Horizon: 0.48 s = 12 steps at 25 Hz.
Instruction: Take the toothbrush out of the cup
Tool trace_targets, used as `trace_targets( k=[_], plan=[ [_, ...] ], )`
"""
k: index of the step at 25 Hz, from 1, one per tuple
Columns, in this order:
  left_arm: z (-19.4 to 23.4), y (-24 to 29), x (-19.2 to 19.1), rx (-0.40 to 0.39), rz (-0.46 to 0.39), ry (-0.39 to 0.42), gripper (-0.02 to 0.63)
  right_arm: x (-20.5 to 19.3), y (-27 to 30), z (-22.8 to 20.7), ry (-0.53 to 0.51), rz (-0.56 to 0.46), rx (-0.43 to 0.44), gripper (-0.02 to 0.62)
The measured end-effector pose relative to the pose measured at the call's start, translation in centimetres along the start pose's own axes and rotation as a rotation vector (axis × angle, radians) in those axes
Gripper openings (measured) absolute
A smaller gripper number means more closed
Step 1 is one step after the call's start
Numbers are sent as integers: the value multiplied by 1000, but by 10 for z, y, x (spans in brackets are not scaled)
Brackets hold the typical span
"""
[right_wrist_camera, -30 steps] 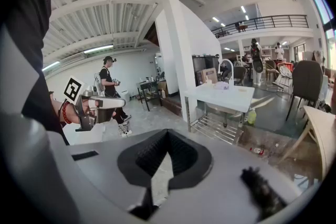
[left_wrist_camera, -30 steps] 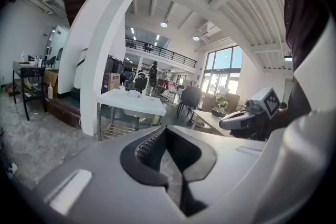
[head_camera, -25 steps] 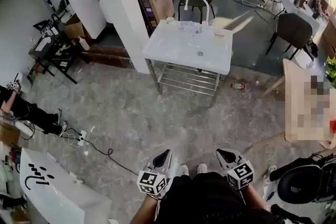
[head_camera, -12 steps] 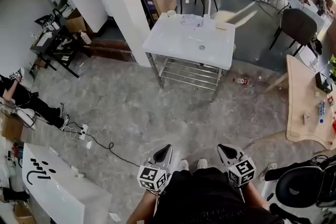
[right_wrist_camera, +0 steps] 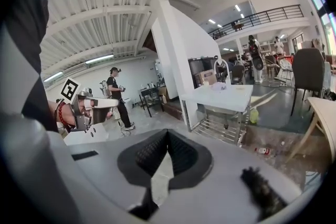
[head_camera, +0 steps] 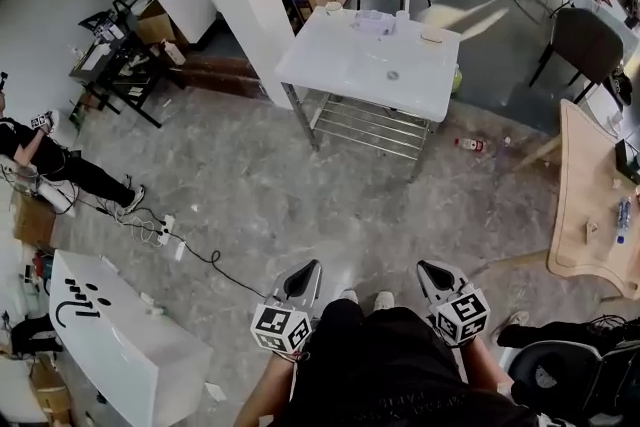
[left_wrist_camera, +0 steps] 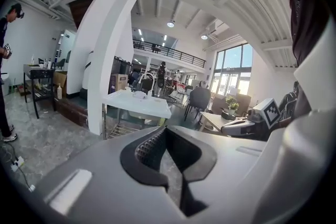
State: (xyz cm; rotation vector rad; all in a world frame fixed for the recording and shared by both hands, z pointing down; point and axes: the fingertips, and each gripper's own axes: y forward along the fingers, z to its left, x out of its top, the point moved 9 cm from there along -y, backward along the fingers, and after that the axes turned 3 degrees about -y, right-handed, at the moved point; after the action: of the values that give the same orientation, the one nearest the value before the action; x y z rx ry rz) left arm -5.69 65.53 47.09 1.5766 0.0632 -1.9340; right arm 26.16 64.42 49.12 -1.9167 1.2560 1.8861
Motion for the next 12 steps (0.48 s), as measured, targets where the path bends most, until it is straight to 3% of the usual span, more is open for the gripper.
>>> trace_targets(
  k=[12],
  plan=[
    [-15, 13, -4, 27, -3, -31, 9, -5, -12, -25, -14, 22, 9, 12]
  ],
)
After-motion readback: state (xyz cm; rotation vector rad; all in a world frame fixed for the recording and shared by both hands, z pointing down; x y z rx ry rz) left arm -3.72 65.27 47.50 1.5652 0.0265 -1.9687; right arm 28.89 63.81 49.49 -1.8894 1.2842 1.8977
